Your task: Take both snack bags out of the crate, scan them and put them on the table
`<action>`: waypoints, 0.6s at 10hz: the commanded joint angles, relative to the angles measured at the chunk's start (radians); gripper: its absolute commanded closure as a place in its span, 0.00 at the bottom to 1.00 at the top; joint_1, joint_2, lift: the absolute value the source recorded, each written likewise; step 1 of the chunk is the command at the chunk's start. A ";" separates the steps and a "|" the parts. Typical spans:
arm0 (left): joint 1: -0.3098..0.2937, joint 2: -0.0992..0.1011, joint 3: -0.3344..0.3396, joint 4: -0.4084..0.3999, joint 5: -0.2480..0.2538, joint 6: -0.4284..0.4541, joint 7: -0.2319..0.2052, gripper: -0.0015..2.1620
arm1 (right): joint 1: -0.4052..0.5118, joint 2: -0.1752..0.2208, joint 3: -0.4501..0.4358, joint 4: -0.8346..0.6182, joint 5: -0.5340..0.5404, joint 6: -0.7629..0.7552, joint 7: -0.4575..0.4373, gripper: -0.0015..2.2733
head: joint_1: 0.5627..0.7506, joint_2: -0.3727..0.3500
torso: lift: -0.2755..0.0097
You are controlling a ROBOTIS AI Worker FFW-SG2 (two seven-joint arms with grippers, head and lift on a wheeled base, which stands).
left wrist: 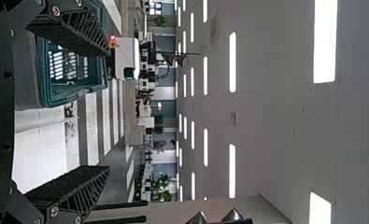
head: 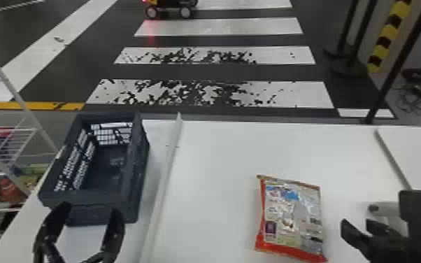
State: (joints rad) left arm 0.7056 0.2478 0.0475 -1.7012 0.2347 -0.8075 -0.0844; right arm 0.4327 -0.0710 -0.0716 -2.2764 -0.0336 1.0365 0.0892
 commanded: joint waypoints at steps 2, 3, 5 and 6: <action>-0.002 -0.002 0.000 0.002 0.000 0.003 0.000 0.07 | 0.001 -0.006 -0.004 -0.037 0.052 0.040 -0.029 0.03 | 0.70 0.59 | 0.64; -0.002 -0.002 0.000 0.003 0.000 0.003 0.000 0.07 | 0.001 -0.009 -0.008 -0.046 0.081 0.049 -0.035 0.03 | 0.70 0.57 | 0.64; -0.002 -0.002 0.002 0.008 0.000 0.000 0.000 0.07 | -0.014 -0.029 -0.036 -0.022 0.104 0.034 -0.046 0.03 | 0.70 0.53 | 0.64; -0.002 -0.002 0.002 0.008 0.000 0.000 0.000 0.07 | -0.023 -0.039 -0.053 0.018 0.097 -0.009 -0.043 0.03 | 0.70 0.49 | 0.64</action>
State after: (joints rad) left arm 0.7041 0.2454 0.0485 -1.6939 0.2347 -0.8074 -0.0843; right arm 0.4154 -0.1039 -0.1146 -2.2797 0.0667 1.0493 0.0478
